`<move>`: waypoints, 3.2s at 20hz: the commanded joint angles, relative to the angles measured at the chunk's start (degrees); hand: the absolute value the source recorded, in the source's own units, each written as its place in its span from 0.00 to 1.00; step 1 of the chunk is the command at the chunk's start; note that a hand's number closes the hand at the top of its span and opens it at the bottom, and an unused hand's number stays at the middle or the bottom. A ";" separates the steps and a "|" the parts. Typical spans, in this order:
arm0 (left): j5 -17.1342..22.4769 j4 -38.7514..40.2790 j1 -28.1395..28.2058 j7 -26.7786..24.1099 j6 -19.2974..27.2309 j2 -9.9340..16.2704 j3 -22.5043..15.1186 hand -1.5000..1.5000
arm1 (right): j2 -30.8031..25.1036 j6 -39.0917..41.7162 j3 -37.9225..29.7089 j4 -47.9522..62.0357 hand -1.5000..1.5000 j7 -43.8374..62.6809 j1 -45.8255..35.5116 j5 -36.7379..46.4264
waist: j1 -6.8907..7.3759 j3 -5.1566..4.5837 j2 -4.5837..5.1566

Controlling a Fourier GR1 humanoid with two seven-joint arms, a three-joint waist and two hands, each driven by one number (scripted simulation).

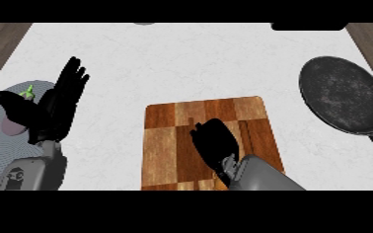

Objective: Pick the croissant from the cutting board and place it in the pan

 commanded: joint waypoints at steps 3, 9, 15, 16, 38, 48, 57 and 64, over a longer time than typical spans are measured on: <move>-1.32 -0.92 2.64 -1.64 -0.35 -1.11 -0.80 0.50 | 4.77 -2.99 -1.34 7.09 1.00 -2.99 1.03 2.49 | 0.20 0.21 0.83; 0.33 -2.17 2.93 -0.09 -0.62 0.39 1.58 0.50 | -3.45 -7.54 -12.66 -10.95 1.00 -0.74 15.67 -4.24 | -1.55 0.25 0.39; 1.15 0.81 2.08 -1.30 -1.91 0.80 2.69 0.50 | -13.62 -13.60 -17.80 -30.36 1.00 -2.17 24.17 -1.95 | -2.07 0.20 0.35; -0.40 -0.79 2.47 -1.09 -0.57 -0.22 1.23 0.50 | -13.50 -16.77 -18.61 -29.74 1.00 -2.79 23.00 0.04 | -1.50 0.24 0.41; -3.10 1.82 -2.32 0.71 1.65 -3.50 -0.55 0.50 | -13.22 -9.59 -52.49 -41.55 1.00 -3.09 12.05 -8.52 | -0.49 0.23 0.85; -2.58 -0.83 -0.61 0.57 -0.35 -2.65 -0.35 0.50 | -21.33 -23.16 -67.55 -7.94 1.00 -25.03 5.63 -12.34 | 0.31 0.25 0.98; -2.97 -1.54 0.16 1.32 0.07 -3.49 -0.71 0.50 | -22.03 -35.06 -66.21 22.12 1.00 -45.66 0.00 -11.10 | 1.08 0.28 1.15; -0.78 0.21 -0.42 -0.01 -3.33 -1.27 1.50 0.50 | -24.24 -46.15 -65.34 45.19 1.00 -55.02 -6.22 -4.91 | 1.65 0.32 1.46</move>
